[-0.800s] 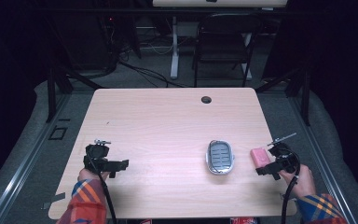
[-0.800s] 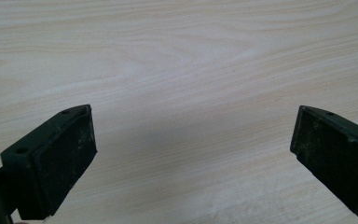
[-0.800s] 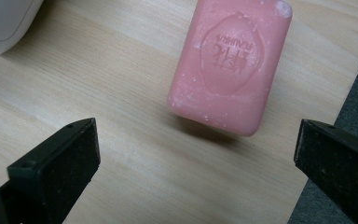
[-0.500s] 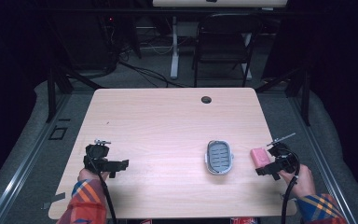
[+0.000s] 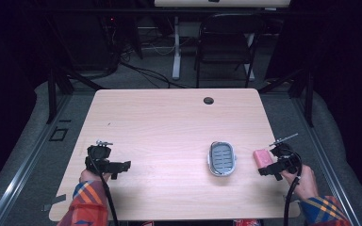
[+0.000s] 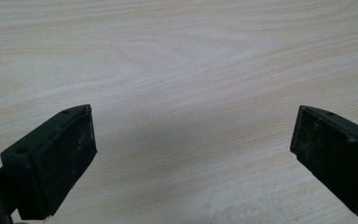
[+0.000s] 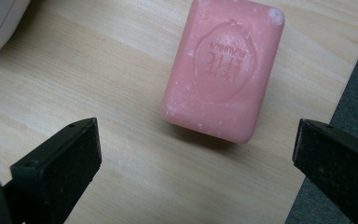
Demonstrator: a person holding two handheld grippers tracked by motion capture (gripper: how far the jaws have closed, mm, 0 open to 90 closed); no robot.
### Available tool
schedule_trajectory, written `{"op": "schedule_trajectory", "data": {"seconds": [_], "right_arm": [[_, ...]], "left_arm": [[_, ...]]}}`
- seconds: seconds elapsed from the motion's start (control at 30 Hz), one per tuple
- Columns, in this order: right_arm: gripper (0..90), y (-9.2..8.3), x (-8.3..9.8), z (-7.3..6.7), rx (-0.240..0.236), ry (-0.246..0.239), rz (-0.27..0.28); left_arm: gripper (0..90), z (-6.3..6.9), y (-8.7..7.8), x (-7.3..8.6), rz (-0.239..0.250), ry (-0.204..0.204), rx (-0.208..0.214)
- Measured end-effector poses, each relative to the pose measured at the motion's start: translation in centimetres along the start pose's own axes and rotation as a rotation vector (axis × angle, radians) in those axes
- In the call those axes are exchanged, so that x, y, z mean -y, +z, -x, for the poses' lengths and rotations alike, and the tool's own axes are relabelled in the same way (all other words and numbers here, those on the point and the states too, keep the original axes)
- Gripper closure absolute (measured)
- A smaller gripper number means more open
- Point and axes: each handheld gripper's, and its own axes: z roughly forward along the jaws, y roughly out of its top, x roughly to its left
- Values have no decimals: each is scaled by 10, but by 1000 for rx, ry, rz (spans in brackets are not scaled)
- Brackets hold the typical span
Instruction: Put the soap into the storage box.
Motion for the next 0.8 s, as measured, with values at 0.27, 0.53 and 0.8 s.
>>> {"op": "schedule_trajectory", "data": {"seconds": [0.27, 0.53, 0.8], "right_arm": [[0, 2, -5, 0, 13, -14, -17], [0, 5, -8, 0, 22, -10, -21], [0, 7, -12, 4, 22, -8, -26]], "left_arm": [[1, 0, 1, -1, -4, 4, 1], [0, 0, 1, -1, 4, -4, 6], [0, 1, 2, -1, 0, -2, 3]]}}
